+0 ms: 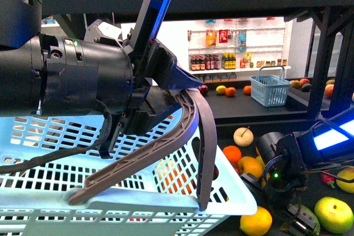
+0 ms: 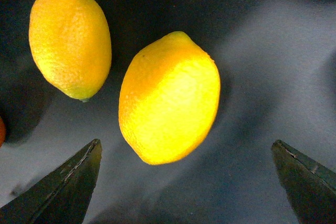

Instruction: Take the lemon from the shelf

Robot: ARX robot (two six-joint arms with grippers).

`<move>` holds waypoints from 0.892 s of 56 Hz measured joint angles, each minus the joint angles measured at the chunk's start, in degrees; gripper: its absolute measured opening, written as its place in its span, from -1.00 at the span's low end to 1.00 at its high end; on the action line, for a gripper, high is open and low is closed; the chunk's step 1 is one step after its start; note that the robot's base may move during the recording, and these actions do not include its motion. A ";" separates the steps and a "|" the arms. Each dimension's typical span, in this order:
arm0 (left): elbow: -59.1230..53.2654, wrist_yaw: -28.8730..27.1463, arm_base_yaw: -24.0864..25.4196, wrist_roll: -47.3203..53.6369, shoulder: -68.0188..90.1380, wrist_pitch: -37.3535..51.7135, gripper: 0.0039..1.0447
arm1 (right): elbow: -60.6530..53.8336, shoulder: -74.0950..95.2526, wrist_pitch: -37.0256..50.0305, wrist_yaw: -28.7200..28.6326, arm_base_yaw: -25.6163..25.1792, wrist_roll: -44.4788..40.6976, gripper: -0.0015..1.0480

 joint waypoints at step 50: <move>0.00 0.00 0.00 -0.02 0.00 0.00 -0.75 | 21.20 14.78 -6.49 3.06 0.28 -1.16 0.34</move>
